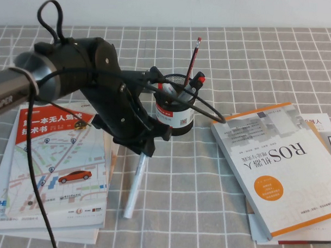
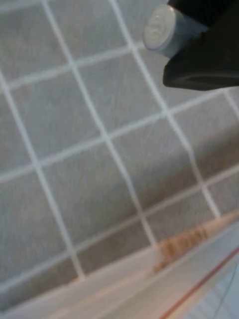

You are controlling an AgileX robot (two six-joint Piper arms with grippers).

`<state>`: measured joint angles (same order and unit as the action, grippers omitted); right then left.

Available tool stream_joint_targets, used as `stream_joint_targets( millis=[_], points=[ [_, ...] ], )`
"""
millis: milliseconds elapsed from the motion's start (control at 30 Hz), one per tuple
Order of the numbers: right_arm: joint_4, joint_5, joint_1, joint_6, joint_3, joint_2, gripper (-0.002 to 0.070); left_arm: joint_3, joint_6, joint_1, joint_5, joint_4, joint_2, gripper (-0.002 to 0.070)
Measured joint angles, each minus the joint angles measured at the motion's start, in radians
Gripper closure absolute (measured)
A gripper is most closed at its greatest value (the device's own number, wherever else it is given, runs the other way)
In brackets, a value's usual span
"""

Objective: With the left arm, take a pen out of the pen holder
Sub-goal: 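Take a marker out of the pen holder and lay it on the table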

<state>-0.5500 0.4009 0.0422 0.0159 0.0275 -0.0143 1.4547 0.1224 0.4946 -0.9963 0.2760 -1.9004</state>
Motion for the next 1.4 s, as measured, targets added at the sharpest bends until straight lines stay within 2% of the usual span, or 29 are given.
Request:
stream_joint_targets(
  millis=[233, 567, 867, 967, 1067, 1167, 1300, 1400],
  points=[
    [0.0, 0.0, 0.0, 0.0, 0.0, 0.0, 0.0689, 0.0, -0.102, 0.0, 0.039, -0.152, -0.045, 0.0566],
    [0.0, 0.0, 0.0, 0.0, 0.0, 0.0, 0.0689, 0.0, -0.15, 0.0, 0.183, -0.159, -0.048, 0.0566],
    [0.0, 0.0, 0.0, 0.0, 0.0, 0.0, 0.0689, 0.004, -0.211, 0.0, 0.216, -0.165, -0.115, 0.0562],
    [0.0, 0.0, 0.0, 0.0, 0.0, 0.0, 0.0689, 0.004, -0.218, 0.0, 0.216, -0.166, -0.123, 0.0514],
    [0.0, 0.0, 0.0, 0.0, 0.0, 0.0, 0.0689, 0.006, -0.22, 0.0, 0.216, -0.169, -0.123, 0.0407],
    [0.0, 0.0, 0.0, 0.0, 0.0, 0.0, 0.0689, 0.008, -0.22, 0.0, 0.202, -0.171, -0.122, 0.0332],
    [0.0, 0.0, 0.0, 0.0, 0.0, 0.0, 0.0689, 0.045, -0.22, 0.0, 0.132, -0.203, -0.089, 0.0305],
    [0.0, 0.0, 0.0, 0.0, 0.0, 0.0, 0.0689, 0.087, -0.205, 0.0, 0.084, -0.235, -0.028, 0.0312]
  ],
)
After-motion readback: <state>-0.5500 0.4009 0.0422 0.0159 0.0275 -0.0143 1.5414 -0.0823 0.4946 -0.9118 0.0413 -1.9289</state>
